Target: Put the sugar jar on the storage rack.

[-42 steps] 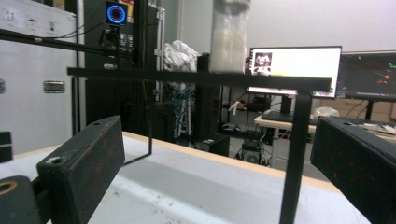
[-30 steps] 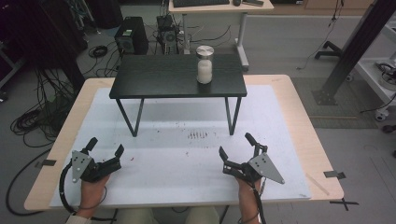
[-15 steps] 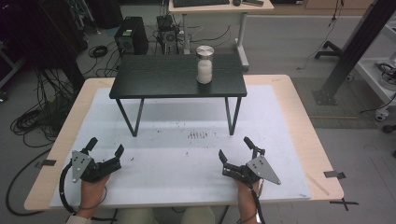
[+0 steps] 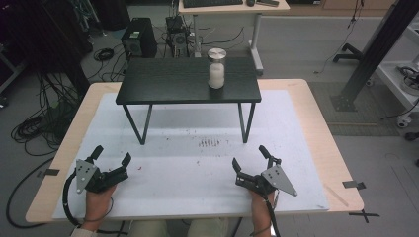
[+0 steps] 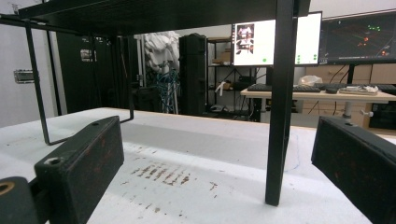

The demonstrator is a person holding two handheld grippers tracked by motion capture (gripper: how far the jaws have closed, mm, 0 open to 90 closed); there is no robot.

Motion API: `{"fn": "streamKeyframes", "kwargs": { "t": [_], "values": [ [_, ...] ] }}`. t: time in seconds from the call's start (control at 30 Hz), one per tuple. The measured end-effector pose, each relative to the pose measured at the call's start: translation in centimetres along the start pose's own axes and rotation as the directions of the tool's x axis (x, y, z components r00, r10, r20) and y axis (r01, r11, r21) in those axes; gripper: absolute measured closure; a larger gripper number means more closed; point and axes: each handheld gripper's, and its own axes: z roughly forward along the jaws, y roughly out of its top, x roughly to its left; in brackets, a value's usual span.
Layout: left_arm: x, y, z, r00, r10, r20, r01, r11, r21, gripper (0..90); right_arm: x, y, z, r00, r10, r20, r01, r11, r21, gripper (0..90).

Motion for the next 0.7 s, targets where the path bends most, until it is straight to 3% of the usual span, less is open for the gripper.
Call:
{"fn": "streamKeyframes", "kwargs": {
  "t": [0.3, 0.7],
  "values": [
    [0.00, 0.00, -0.01, 1.0000, -0.001, 0.001, 0.001, 1.0000, 0.000, 0.3, 0.05, -0.03, -0.16, 0.9995, 0.004, 0.031, -0.003, 1.000, -0.010, 2.2],
    [0.00, 0.00, -0.01, 1.0000, 0.000, 0.001, 0.000, 1.0000, 0.000, 0.3, 0.14, -0.03, -0.09, 0.9993, 0.007, 0.036, -0.007, 1.000, 0.004, 2.4]
  ]
}}
